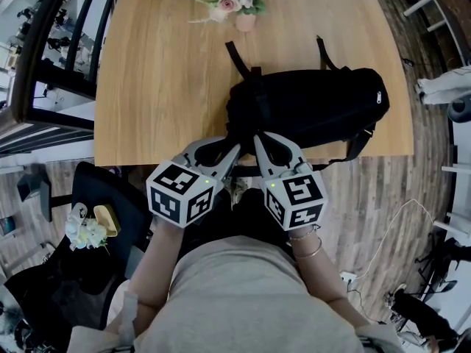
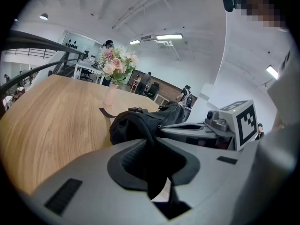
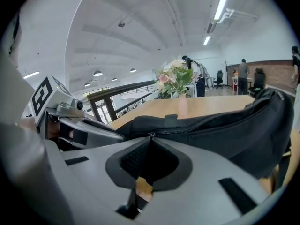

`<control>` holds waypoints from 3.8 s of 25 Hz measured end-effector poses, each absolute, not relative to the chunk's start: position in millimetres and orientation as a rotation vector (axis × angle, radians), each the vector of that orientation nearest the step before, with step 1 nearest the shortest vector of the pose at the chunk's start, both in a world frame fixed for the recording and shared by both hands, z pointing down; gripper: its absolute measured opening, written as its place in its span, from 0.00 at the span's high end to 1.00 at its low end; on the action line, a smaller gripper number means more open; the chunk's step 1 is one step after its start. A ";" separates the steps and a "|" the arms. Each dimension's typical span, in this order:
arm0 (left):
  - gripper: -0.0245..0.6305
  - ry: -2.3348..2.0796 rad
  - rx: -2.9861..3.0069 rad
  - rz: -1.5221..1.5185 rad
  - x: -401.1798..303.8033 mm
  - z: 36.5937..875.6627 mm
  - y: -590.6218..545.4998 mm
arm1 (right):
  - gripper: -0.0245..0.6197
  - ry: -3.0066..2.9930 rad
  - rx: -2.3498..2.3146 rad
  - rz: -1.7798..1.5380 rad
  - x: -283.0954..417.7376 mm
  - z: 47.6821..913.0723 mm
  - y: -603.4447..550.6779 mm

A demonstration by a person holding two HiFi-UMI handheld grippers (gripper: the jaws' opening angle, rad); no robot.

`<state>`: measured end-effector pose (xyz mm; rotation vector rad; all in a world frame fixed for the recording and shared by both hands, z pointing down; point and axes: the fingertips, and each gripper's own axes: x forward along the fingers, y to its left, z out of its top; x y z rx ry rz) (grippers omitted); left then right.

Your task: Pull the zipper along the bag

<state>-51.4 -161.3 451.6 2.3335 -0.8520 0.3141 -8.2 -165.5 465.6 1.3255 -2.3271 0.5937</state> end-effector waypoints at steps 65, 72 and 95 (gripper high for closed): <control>0.89 -1.554 2.128 0.216 -77.9 442.2 -172.0 | 0.95 -2.415 1.288 0.471 163.9 433.5 -207.3; 0.72 -1.584 2.262 0.398 -57.2 423.1 -166.2 | 0.95 -2.461 1.245 0.505 167.6 432.9 -203.1; 0.60 -1.097 2.843 0.825 137.0 401.9 -203.5 | 0.95 -2.503 1.146 0.457 163.5 419.5 -203.4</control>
